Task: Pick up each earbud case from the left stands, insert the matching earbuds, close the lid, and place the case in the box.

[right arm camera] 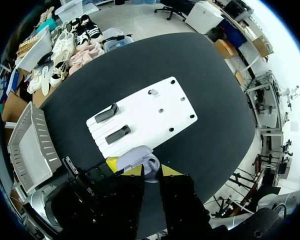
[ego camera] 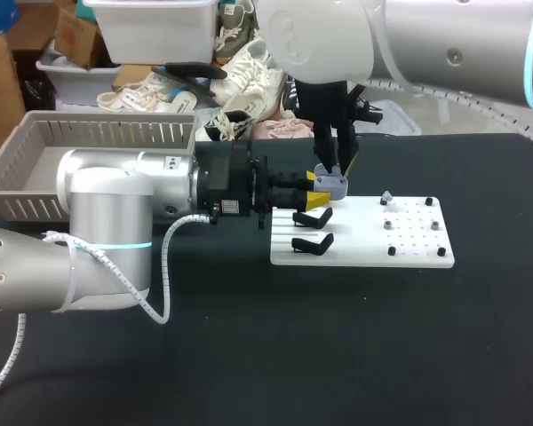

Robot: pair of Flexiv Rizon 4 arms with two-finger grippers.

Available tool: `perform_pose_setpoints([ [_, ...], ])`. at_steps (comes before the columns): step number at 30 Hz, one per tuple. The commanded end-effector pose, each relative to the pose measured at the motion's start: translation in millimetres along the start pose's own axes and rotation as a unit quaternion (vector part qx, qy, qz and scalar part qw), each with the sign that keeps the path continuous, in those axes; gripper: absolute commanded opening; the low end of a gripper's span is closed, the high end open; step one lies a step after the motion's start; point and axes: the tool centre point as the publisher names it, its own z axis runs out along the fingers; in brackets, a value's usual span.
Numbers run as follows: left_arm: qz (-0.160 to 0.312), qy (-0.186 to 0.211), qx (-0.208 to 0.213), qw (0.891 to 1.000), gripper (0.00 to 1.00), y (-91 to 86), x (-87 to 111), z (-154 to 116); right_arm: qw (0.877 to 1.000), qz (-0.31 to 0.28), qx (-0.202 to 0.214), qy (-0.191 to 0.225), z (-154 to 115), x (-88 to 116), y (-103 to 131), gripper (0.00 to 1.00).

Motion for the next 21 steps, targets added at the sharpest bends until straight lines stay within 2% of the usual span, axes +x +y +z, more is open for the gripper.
perform_pose_setpoints([
  [1, 0.001, -0.001, -0.001, 1.0, 0.0, 0.1, 0.4, 0.2, 1.0, 0.003, 0.004, -0.002, 0.0, 0.8, 0.1, 0.0],
  [2, 0.001, -0.001, -0.001, 1.0, 0.0, 0.1, 0.4, 0.2, 1.0, 0.005, 0.012, -0.014, 0.8, 0.5, -0.5, 0.0],
  [4, 0.001, -0.001, -0.001, 1.0, 0.0, 0.1, 0.4, 0.2, 1.0, 0.004, 0.009, -0.005, 1.8, 0.2, -0.7, 0.0],
  [21, 0.001, -0.001, -0.001, 1.0, 0.0, 0.1, 0.4, 0.2, 1.0, 0.005, 0.012, -0.004, 9.1, 1.2, -1.2, 0.0],
])
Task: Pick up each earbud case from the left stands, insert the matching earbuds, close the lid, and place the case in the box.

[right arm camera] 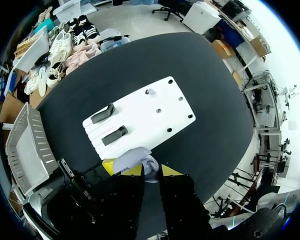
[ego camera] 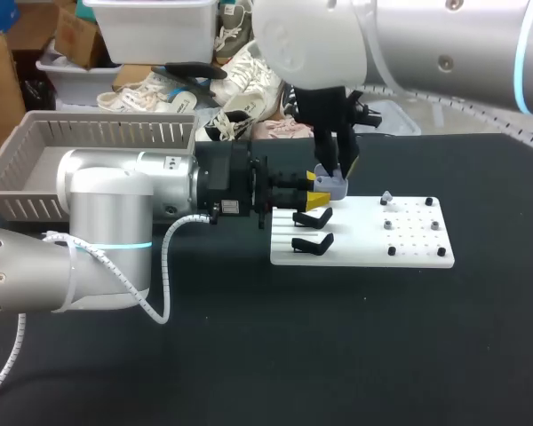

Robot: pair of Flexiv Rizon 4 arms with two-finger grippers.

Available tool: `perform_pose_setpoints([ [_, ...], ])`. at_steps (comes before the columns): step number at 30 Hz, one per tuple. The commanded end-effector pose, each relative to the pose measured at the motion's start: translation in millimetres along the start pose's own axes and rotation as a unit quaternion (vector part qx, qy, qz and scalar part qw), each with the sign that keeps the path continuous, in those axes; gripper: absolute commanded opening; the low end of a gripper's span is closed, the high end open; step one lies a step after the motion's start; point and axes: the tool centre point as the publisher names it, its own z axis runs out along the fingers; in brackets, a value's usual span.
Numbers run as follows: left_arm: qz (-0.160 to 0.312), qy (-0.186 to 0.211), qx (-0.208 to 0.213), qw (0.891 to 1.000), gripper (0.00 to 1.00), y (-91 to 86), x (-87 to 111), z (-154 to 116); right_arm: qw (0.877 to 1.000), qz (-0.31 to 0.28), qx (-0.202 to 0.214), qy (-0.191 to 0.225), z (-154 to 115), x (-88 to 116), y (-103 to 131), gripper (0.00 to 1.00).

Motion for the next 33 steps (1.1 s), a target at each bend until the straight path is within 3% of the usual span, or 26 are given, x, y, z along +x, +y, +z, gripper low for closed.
perform_pose_setpoints([
  [1, 0.001, -0.001, -0.001, 1.0, 0.0, 0.2, 0.5, 0.0, 1.0, 0.001, 0.0, 0.0, 2.8, 1.5, 0.9, 0.0],
  [6, 0.001, -0.001, -0.001, 1.0, 0.0, 0.2, 0.5, 0.0, 1.0, -0.001, 0.002, 0.003, 6.1, 1.8, 2.9, 0.0],
  [11, 0.001, -0.001, -0.001, 1.0, 0.0, 0.2, 0.5, 0.0, 1.0, -0.001, 0.001, 0.005, 8.0, 1.1, 3.3, 0.37],
  [14, 0.001, -0.001, -0.001, 1.0, 0.0, 0.2, 0.5, 0.0, 1.0, 0.001, -0.009, 0.002, 3.2, 2.9, 0.6, 0.44],
  [22, 0.001, -0.001, -0.001, 1.0, 0.0, 0.2, 0.5, 0.0, 0.997, 0.014, -0.073, -0.008, -30.0, 20.7, -43.1, 0.47],
  [24, 0.001, -0.001, -0.001, 1.0, 0.0, 0.2, 0.5, 0.0, 0.994, 0.001, -0.103, -0.024, -33.2, 17.1, -52.7, 0.46],
  [26, 0.001, -0.001, -0.001, 1.0, 0.0, 0.2, 0.5, 0.0, 0.989, -0.034, -0.122, -0.069, -30.3, 12.5, -59.3, 0.46],
  [29, 0.001, -0.001, -0.001, 1.0, 0.0, 0.2, 0.5, 0.0, 0.972, -0.08, -0.201, -0.089, -25.6, 8.6, -65.7, 0.44],
  [31, 0.001, -0.001, -0.001, 1.0, 0.0, 0.2, 0.5, 0.0, 0.971, -0.082, -0.196, -0.107, -15.1, -0.7, -70.8, 0.45],
  [33, 0.001, -0.001, -0.001, 1.0, 0.0, 0.2, 0.5, 0.0, 0.97, -0.076, -0.209, -0.094, -6.6, -11.9, -75.8, 0.44],
])
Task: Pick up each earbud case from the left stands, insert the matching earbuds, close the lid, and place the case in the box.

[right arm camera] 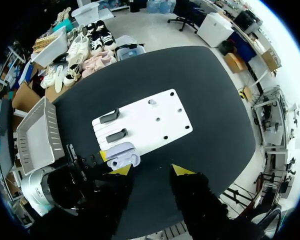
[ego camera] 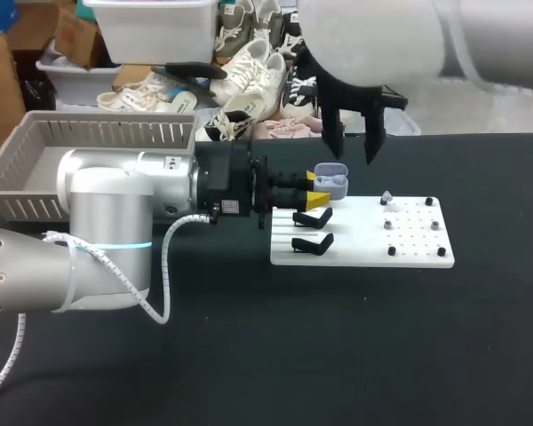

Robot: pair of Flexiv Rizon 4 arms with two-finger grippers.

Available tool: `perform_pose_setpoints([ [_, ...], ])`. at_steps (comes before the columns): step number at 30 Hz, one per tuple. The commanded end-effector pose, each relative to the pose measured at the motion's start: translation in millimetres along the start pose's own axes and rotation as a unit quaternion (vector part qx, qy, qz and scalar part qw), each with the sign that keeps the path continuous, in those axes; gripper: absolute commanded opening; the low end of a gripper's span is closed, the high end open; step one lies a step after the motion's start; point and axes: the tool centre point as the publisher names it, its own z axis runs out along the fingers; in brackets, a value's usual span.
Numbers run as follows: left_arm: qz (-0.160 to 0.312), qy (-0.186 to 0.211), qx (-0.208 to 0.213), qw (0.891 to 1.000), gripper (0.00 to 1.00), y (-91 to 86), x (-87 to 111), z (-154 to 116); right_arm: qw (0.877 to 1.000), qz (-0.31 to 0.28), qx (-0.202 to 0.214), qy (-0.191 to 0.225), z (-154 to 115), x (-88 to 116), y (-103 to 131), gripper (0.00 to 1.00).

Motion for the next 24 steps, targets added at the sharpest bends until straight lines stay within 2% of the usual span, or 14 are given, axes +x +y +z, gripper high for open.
perform_pose_setpoints([
  [1, 0.001, -0.001, -0.001, 1.0, 0.0, -0.2, 0.5, 0.1, 0.986, -0.011, -0.153, -0.059, 24.7, -4.8, -48.8, 0.45],
  [9, 0.001, -0.001, -0.001, 1.0, 0.0, -0.2, 0.5, 0.1, 0.98, -0.001, -0.192, -0.059, 33.6, -45.2, -75.5, 0.47],
  [13, 0.001, -0.001, -0.001, 1.0, 0.0, -0.2, 0.5, 0.1, 0.974, -0.007, -0.221, -0.051, 37.5, -61.2, -81.8, 0.47],
  [17, 0.001, -0.001, -0.001, 1.0, 0.0, -0.2, 0.5, 0.1, 0.969, -0.024, -0.246, -0.033, 46.7, -71.1, -74.6, 0.55],
  [20, 0.001, -0.001, -0.001, 1.0, 0.0, -0.2, 0.5, 0.1, 0.966, -0.042, -0.256, -0.021, 53.8, -76.0, -64.2, 0.53],
  [22, 0.001, -0.001, -0.001, 1.0, 0.0, -0.2, 0.5, 0.1, 0.967, -0.054, -0.249, -0.019, 59.5, -78.8, -56.8, 0.51],
  [24, 0.001, -0.001, -0.001, 1.0, 0.0, -0.2, 0.5, 0.1, 0.975, -0.042, -0.215, -0.025, 70.6, -85.2, -50.3, 0.47],
])
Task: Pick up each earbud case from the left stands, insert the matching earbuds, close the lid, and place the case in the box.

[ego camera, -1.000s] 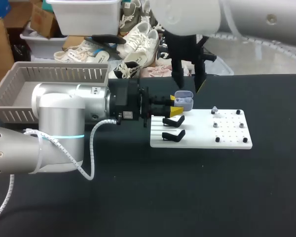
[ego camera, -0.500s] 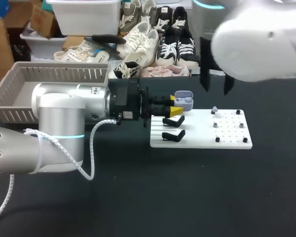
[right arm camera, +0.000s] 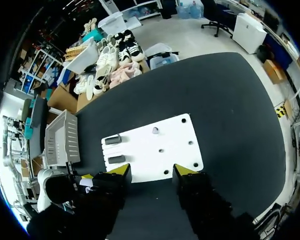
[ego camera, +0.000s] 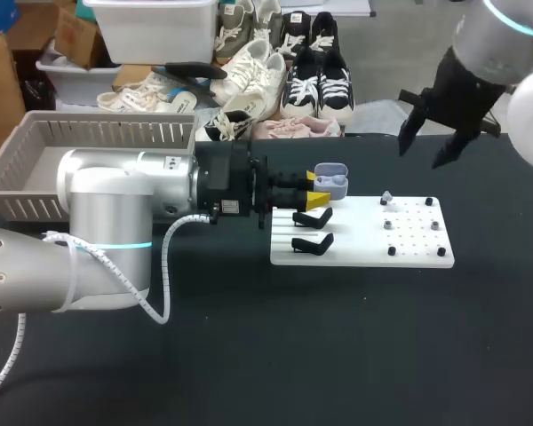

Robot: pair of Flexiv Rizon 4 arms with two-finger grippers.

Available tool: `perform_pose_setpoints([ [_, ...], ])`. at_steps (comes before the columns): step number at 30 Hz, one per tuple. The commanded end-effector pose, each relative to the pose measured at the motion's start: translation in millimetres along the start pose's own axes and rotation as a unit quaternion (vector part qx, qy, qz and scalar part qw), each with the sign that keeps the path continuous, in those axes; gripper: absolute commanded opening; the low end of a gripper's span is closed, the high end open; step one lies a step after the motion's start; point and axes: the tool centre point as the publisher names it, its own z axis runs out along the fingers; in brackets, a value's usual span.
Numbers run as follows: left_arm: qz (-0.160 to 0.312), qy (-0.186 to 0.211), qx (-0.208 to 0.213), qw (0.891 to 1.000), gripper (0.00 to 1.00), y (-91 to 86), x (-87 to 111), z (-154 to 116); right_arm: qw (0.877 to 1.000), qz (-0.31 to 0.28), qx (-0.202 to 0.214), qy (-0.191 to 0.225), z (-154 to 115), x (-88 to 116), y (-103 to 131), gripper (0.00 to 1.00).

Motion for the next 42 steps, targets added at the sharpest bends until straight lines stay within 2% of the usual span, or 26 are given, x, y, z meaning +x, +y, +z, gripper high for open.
perform_pose_setpoints([
  [1, 0.001, -0.001, -0.001, 1.0, 0.0, -0.2, 0.5, 0.1, 1.0, 0.012, -0.003, 0.003, 28.4, -14.8, -0.4, 0.44],
  [5, 0.001, -0.001, -0.001, 1.0, 0.0, -0.2, 0.5, 0.1, 1.0, -0.001, 0.009, 0.016, 49.6, -20.6, -3.9, 0.47],
  [8, 0.001, -0.001, -0.001, 1.0, 0.0, -0.2, 0.5, 0.1, 1.0, -0.019, 0.02, 0.013, 61.9, -20.6, -5.6, 0.63],
  [9, 0.001, -0.001, -0.001, 1.0, 0.0, -0.2, 0.5, 0.1, 0.999, -0.023, 0.022, 0.013, 65.2, -20.3, -5.6, 0.64],
  [12, 0.001, -0.001, -0.001, 1.0, 0.0, -0.2, 0.5, 0.1, 0.999, -0.033, 0.037, 0.012, 78.9, -19.0, -6.4, 0.62],
  [15, 0.001, -0.001, -0.001, 1.0, 0.0, -0.2, 0.5, 0.1, 0.999, -0.023, 0.047, 0.006, 91.0, -22.0, -11.9, 0.49],
  [20, 0.001, -0.001, -0.001, 1.0, 0.0, -0.2, 0.5, 0.1, 0.998, -0.015, 0.052, 0.012, 105.9, -23.2, -22.2, 0.51],
  [24, 0.001, -0.001, -0.001, 1.0, 0.0, -0.2, 0.5, 0.1, 0.998, -0.025, 0.051, 0.019, 115.1, -21.8, -24.3, 0.68],
  [27, 0.001, -0.001, -0.001, 1.0, 0.0, -0.2, 0.5, 0.1, 0.998, -0.03, 0.046, 0.021, 119.0, -20.8, -22.6, 0.76],
  [33, 0.001, -0.001, -0.001, 1.0, 0.0, -0.2, 0.5, 0.1, 0.998, -0.036, 0.04, 0.022, 125.8, -20.8, -17.9, 0.69],
  [36, 0.001, -0.001, -0.001, 1.0, 0.0, -0.2, 0.5, 0.1, 0.998, -0.036, 0.037, 0.024, 131.1, -21.4, -18.0, 0.61],
  [42, 0.001, -0.001, -0.001, 1.0, 0.0, -0.2, 0.5, 0.1, 0.999, -0.036, 0.026, 0.022, 139.6, -26.2, -15.7, 0.5],
])
